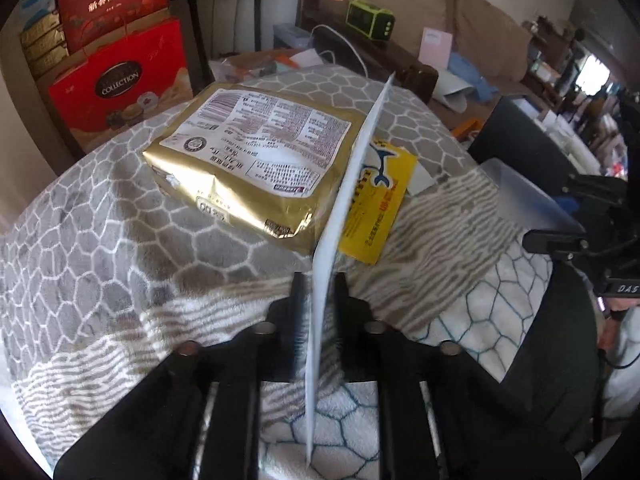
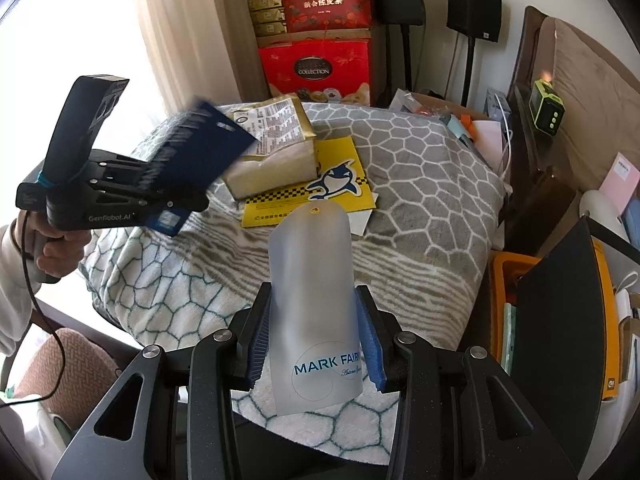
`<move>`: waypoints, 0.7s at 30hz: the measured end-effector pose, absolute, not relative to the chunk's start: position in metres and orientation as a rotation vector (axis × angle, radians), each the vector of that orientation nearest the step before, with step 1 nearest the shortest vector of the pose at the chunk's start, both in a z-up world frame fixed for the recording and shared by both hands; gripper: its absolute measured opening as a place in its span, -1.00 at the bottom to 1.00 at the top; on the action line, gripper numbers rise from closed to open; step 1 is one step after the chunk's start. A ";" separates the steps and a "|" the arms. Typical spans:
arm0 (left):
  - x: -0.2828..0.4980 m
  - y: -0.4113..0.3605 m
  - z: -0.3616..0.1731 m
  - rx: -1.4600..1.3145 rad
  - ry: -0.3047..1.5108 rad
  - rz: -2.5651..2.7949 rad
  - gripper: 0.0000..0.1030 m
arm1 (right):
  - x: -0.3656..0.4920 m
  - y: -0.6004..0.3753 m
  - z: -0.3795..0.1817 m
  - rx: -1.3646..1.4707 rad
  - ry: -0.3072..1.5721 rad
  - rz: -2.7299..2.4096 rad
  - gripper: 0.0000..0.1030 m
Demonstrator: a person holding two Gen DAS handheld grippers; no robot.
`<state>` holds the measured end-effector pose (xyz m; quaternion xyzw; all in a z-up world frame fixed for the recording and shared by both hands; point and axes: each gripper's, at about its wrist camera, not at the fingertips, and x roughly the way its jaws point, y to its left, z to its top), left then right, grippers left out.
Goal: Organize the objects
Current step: 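Lift the frosted MARK FAIRWHALE pouch with the right gripper while the left gripper holds the card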
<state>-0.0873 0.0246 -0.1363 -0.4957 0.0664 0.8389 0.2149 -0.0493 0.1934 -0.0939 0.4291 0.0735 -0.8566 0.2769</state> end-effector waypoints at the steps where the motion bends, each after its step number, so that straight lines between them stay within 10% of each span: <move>1: -0.085 0.023 -0.134 -1.355 0.174 2.339 -0.60 | -0.049 0.194 -0.093 1.152 0.197 -2.300 -0.21; 4: -0.082 0.021 -0.128 -1.327 0.129 2.331 -0.97 | -0.049 0.194 -0.094 1.155 0.197 -2.300 -0.20; 21: -0.044 0.019 -0.101 -1.214 0.238 2.466 -0.99 | -0.039 0.200 -0.084 1.101 0.156 -2.346 -0.22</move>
